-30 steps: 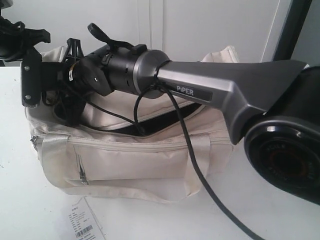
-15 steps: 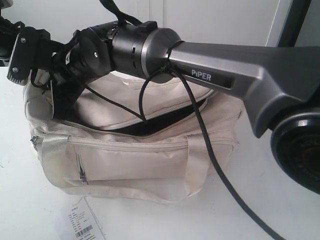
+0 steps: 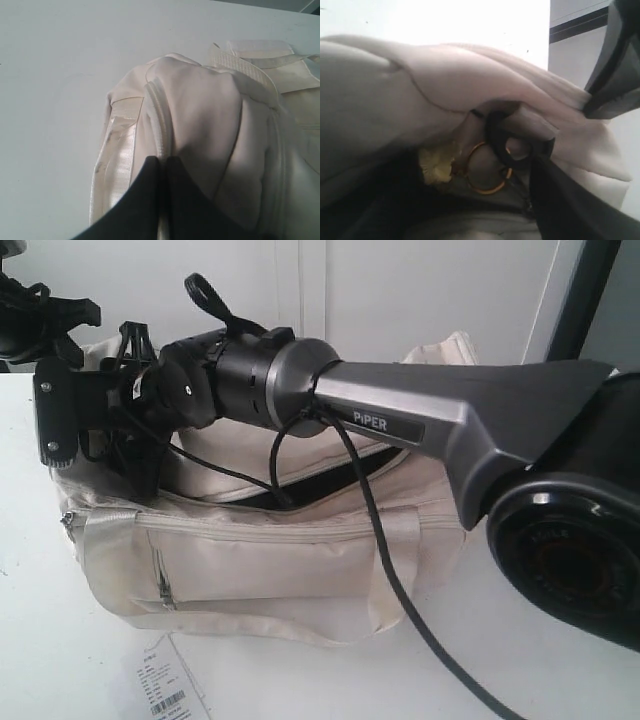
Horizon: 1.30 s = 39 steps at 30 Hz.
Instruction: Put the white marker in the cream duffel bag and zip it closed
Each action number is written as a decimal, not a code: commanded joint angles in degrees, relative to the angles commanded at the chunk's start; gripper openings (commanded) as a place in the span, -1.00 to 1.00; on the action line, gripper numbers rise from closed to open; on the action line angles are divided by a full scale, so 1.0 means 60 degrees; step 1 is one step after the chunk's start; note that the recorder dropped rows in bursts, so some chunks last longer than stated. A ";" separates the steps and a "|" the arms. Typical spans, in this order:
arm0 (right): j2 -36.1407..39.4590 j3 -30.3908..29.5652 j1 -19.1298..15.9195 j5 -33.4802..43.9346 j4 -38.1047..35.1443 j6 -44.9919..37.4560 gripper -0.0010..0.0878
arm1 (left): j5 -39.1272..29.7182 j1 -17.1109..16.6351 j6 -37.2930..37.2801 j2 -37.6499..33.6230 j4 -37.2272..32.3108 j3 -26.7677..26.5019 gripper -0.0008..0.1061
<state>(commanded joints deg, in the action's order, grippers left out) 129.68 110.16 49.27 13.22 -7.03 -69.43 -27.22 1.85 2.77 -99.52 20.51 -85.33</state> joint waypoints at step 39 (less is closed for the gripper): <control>-0.1822 0.0000 -0.0010 0.3369 -0.0182 0.4378 -0.98 | 0.0035 0.0000 0.0000 0.0000 -0.0069 0.0000 -0.98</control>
<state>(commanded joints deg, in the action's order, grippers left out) 118.74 110.16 49.22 33.44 -8.13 -43.16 -27.01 1.85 2.77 -99.52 20.09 -85.33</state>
